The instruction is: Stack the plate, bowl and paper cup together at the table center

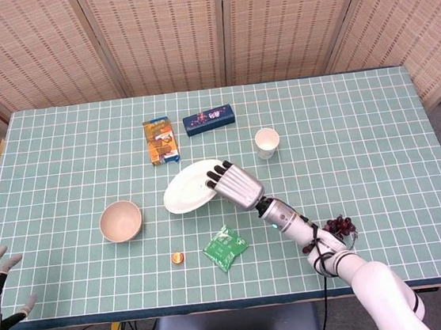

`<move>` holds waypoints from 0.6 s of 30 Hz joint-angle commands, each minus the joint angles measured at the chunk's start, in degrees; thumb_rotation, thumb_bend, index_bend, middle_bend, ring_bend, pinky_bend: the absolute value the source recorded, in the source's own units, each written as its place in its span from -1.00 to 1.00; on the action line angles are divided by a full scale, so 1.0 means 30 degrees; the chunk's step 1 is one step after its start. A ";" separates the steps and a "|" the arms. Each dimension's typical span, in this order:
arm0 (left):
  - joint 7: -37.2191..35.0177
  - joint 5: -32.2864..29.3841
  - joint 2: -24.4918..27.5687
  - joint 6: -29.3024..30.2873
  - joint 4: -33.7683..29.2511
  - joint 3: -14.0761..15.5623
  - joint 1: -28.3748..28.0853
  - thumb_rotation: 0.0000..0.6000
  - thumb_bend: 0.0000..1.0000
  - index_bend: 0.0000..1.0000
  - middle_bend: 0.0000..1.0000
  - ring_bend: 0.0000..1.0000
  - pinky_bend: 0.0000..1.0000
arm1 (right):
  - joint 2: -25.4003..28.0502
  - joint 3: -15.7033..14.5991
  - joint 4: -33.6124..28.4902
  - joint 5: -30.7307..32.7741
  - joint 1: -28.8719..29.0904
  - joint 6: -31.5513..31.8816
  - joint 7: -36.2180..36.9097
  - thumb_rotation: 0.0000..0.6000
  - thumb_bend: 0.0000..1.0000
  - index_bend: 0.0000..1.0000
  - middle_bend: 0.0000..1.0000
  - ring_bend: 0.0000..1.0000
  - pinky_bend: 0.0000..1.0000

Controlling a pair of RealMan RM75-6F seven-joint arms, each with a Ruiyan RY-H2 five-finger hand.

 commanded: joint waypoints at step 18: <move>0.0137 0.0455 0.0059 -0.0198 -0.0121 -0.0011 -0.0231 1.00 -0.56 -0.58 -0.79 -0.80 -0.62 | 0.6201 0.0291 -1.1524 0.2815 -0.2216 -0.2734 -0.6088 1.00 -1.00 -1.00 -0.91 -0.85 -0.60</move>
